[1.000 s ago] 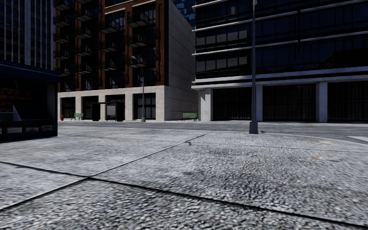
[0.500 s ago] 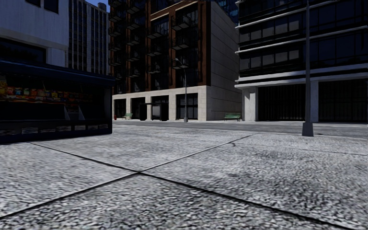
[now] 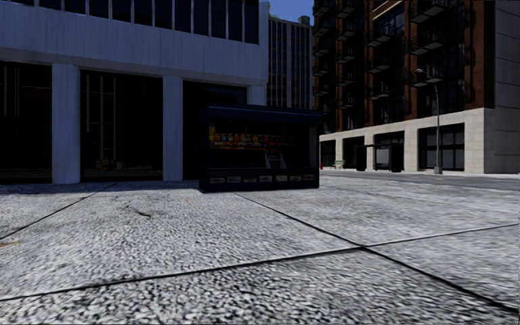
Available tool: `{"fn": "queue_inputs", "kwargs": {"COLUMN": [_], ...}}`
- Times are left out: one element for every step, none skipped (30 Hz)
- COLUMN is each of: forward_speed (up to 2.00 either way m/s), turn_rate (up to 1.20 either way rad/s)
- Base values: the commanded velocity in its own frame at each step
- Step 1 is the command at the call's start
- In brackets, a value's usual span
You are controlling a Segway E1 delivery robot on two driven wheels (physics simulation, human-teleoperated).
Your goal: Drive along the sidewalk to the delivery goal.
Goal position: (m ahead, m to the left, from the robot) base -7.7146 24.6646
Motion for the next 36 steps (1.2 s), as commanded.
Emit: {"fn": "queue_inputs", "kwargs": {"forward_speed": [0.00,0.00,0.00,0.00,0.00,0.00,0.00,0.00,0.00,0.00,0.00,0.00,0.00,0.00,0.00,0.00,0.00,0.00,0.00,0.00,0.00,0.00,0.00,0.00,0.00,0.00,0.00,0.00,0.00,0.00,0.00,0.00,0.00,0.00,0.00,0.00], "turn_rate": [1.20,1.20,1.20,1.20,1.20,1.20,1.20,1.20,1.20,1.20,1.20,1.20,1.20,1.20,1.20,1.20,1.20,1.20,1.20,1.20,1.20,1.20,1.20,1.20,1.20,1.20,1.20,1.20,1.20,1.20,1.20,1.20,1.20,1.20,1.20,1.20]}}
